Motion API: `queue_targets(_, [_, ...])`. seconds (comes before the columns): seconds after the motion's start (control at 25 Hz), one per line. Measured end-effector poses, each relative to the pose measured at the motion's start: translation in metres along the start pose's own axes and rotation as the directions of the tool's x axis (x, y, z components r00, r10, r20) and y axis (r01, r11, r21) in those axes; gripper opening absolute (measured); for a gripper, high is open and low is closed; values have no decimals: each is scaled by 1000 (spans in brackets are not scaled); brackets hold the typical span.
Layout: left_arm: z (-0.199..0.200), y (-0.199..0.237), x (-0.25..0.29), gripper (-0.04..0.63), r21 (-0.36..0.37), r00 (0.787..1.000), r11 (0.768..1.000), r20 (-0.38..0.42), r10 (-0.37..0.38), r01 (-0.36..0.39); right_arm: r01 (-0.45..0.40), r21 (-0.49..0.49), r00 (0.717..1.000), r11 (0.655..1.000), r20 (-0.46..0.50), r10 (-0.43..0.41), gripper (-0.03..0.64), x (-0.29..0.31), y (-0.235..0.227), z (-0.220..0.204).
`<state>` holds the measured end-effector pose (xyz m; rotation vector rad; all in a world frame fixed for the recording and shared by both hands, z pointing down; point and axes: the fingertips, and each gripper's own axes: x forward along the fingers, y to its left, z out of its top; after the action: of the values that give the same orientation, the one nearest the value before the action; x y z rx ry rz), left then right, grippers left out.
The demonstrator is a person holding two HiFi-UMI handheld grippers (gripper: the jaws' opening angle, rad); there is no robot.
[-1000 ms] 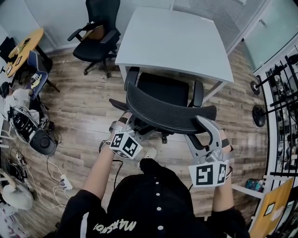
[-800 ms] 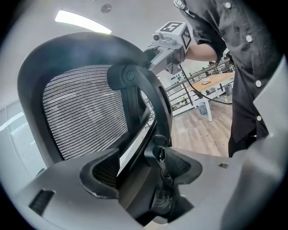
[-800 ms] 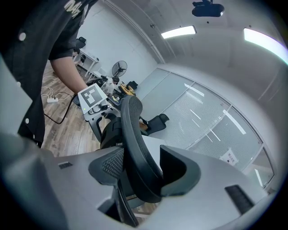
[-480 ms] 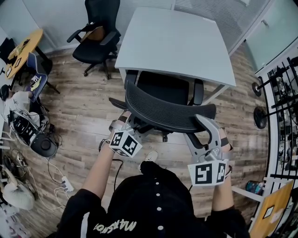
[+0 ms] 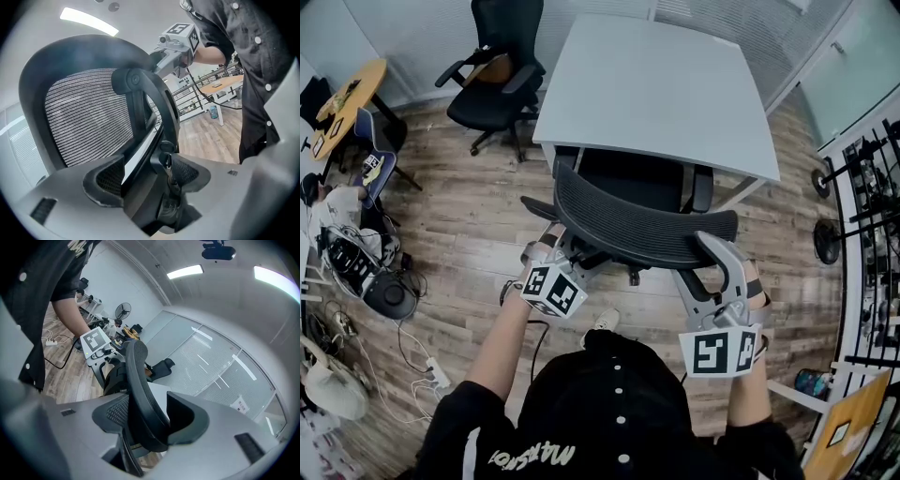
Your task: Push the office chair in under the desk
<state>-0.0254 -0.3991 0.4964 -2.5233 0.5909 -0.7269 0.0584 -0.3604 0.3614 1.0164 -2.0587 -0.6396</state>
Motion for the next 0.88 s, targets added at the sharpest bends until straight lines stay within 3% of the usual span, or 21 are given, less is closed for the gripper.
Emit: queue_targets(0.88, [-12,33,23,327,5,1000,1000,1,0,0,20,-12,1000,1000,22,-20,242,34,-25,-5])
